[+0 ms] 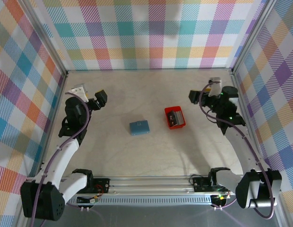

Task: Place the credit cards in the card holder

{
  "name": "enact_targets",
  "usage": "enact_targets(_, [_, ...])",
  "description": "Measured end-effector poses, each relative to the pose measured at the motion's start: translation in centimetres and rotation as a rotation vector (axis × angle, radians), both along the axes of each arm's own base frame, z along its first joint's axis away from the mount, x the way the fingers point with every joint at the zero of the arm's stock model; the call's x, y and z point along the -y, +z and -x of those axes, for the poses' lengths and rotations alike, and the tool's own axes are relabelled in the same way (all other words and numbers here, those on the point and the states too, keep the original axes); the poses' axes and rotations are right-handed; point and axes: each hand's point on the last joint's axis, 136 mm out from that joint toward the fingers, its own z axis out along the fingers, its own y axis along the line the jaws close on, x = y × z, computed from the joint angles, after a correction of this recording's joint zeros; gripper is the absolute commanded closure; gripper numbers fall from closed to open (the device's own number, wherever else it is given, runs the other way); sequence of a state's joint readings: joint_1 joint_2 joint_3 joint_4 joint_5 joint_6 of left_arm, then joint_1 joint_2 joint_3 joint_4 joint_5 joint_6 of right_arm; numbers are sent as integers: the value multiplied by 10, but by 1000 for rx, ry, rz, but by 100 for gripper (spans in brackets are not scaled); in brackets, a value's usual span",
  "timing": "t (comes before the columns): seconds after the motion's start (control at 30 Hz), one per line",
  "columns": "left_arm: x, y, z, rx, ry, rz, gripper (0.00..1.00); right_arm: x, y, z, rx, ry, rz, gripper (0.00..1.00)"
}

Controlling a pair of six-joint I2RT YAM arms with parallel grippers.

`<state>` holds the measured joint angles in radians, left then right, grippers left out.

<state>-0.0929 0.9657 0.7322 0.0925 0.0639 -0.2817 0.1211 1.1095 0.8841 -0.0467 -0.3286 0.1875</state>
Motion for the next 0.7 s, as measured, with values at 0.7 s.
enact_targets(0.7, [74,-129,102,-658,-273,543,19,-198,-184,71,-861,370,119,51])
